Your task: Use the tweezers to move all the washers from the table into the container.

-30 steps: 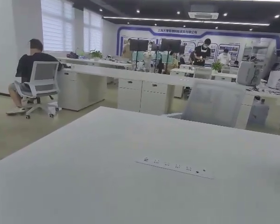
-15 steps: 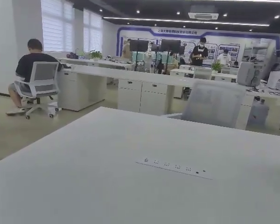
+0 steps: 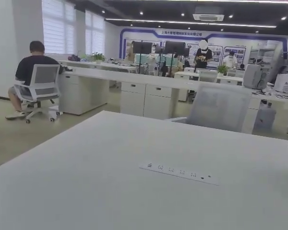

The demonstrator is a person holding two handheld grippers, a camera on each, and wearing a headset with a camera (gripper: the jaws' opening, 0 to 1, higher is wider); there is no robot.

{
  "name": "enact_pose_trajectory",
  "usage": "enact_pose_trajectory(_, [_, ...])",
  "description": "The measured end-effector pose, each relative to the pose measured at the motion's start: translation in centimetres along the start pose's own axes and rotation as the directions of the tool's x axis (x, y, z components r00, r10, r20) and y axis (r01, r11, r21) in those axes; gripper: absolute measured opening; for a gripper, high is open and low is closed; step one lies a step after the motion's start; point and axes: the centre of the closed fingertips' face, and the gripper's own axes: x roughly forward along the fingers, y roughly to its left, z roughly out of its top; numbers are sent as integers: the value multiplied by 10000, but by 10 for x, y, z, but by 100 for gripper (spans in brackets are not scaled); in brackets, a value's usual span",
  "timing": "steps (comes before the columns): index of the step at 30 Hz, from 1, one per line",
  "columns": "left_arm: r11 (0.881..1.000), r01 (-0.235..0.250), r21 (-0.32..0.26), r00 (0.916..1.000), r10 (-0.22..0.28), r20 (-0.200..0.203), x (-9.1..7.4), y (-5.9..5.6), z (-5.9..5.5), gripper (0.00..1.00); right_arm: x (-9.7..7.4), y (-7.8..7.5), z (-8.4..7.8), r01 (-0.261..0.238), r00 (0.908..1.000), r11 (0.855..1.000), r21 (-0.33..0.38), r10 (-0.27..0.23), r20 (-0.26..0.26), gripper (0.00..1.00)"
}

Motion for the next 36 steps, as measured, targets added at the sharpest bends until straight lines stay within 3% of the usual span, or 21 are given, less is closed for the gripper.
enact_pose_trajectory(5, [10000, 26, 21, 10000, -26, -55, 1, 0, -1, 87, -13, -9, 22, 107, 9965, 9991, 403, -140, 819, 3])
enact_pose_trajectory(10, [10000, 45, 0, 10000, -45, -71, 0, 0, -1, 87, -22, -25, 43, 194, 9842, 9936, 1111, -386, 1727, 3])
enact_pose_trajectory(17, [10000, -1, 21, 10000, 1, -82, 2, -5, 3, 87, -23, -53, 50, 558, 9742, 9815, 1829, -936, 2053, 3])
enact_pose_trajectory(24, [10000, -56, 31, 9999, 57, -105, 2, -4, 3, 87, -16, -74, 44, 995, 9727, 9678, 2314, -1436, 1823, 3])
enact_pose_trajectory(36, [10000, -74, 43, 9999, 75, -156, 3, -5, 2, 86, 11, -97, 20, 1608, 9812, 9576, 2389, -1814, 665, 3])
